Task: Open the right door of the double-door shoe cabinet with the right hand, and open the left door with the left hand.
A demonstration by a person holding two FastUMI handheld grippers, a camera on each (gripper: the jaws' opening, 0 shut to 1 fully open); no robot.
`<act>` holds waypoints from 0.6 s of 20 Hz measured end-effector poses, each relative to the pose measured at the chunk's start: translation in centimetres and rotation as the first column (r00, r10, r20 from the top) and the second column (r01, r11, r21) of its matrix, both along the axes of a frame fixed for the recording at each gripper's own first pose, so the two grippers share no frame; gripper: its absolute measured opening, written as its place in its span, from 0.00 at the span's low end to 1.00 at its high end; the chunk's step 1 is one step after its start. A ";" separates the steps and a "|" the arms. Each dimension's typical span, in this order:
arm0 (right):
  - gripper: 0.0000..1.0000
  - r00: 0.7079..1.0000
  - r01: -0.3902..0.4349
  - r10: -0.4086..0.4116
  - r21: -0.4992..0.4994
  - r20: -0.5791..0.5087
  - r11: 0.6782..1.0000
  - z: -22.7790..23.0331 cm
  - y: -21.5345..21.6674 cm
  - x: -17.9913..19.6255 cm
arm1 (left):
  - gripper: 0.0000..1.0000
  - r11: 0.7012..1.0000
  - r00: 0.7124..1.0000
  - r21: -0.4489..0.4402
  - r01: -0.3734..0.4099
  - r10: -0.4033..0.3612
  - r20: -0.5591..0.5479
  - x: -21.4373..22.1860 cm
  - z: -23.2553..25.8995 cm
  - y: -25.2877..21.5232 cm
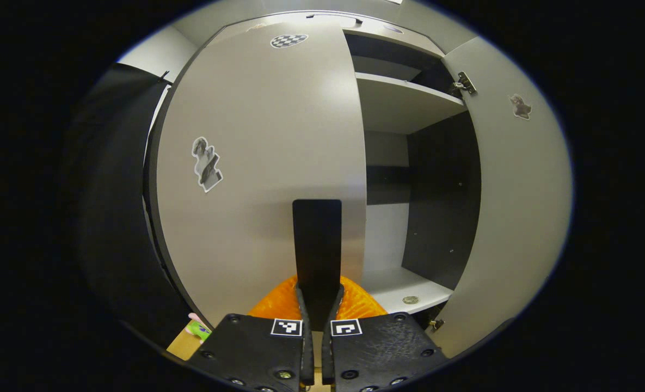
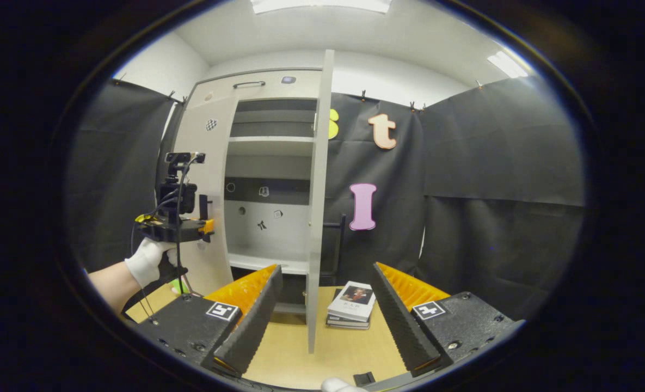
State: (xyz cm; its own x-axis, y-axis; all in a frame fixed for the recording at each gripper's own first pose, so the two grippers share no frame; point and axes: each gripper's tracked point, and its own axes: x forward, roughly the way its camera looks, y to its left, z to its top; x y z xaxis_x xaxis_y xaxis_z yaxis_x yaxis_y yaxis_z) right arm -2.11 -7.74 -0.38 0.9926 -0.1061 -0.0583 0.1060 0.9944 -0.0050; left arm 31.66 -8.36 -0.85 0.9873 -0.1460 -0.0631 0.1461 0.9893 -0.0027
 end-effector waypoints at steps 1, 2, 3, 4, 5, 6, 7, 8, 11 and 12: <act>1.00 1.000 -0.007 0.007 -0.001 0.003 1.000 0.1 0.1 -0.3 | 0.05 1.000 1.000 0.000 -0.001 0.001 0.002 -0.3 -0.1 0.3; 1.00 1.000 -0.013 0.013 -0.002 0.008 1.000 0.2 0.1 -0.5 | 0.05 1.000 1.000 0.001 -0.003 0.003 0.002 -0.8 0.0 0.5; 1.00 1.000 -0.019 0.019 -0.003 0.009 1.000 0.2 0.2 -0.7 | 0.05 1.000 1.000 0.000 -0.004 0.004 0.003 -1.2 -0.1 0.8; 0.97 1.000 -0.027 0.027 -0.003 0.010 1.000 0.1 0.4 -0.8 | 0.05 1.000 1.000 -0.004 -0.005 0.005 0.004 -1.5 -0.2 1.0; 0.97 0.999 -0.036 0.036 0.000 0.005 0.999 -0.1 0.4 -0.8 | 0.05 1.000 1.000 -0.002 -0.004 0.004 0.003 -2.0 -0.4 1.4; 0.97 0.999 -0.046 0.046 0.002 0.001 0.999 -0.1 0.6 -0.9 | 0.05 1.000 1.000 -0.001 -0.006 0.006 0.003 -2.4 -0.6 1.7; 1.00 0.999 -0.052 0.052 0.003 0.001 0.999 -0.2 0.8 -0.8 | 0.05 1.000 1.000 0.002 -0.007 0.007 0.001 -2.9 -0.6 1.8; 0.97 0.998 -0.056 0.056 0.003 0.002 0.998 -0.1 0.8 -0.7 | 0.05 1.000 1.000 0.006 -0.007 0.007 0.002 -3.2 -0.7 2.0; 1.00 0.997 -0.071 0.071 0.007 0.001 0.997 -0.1 1.2 -0.6 | 0.05 1.000 1.000 0.007 -0.009 0.009 0.003 -4.3 -0.7 2.9; 0.97 0.997 -0.073 0.073 0.006 0.001 0.997 0.0 1.2 -0.6 | 0.05 1.000 1.000 0.002 -0.011 0.011 0.000 -4.7 -0.7 3.2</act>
State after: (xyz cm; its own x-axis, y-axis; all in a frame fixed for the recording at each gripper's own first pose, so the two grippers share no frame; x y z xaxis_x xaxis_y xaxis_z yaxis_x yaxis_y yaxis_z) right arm -2.71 -6.55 -0.39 0.9978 -0.0331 -0.0578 0.0332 0.9994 0.0013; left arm 26.99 -5.20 -1.58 0.9888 -0.1349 -0.0637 0.1351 0.9908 -0.0006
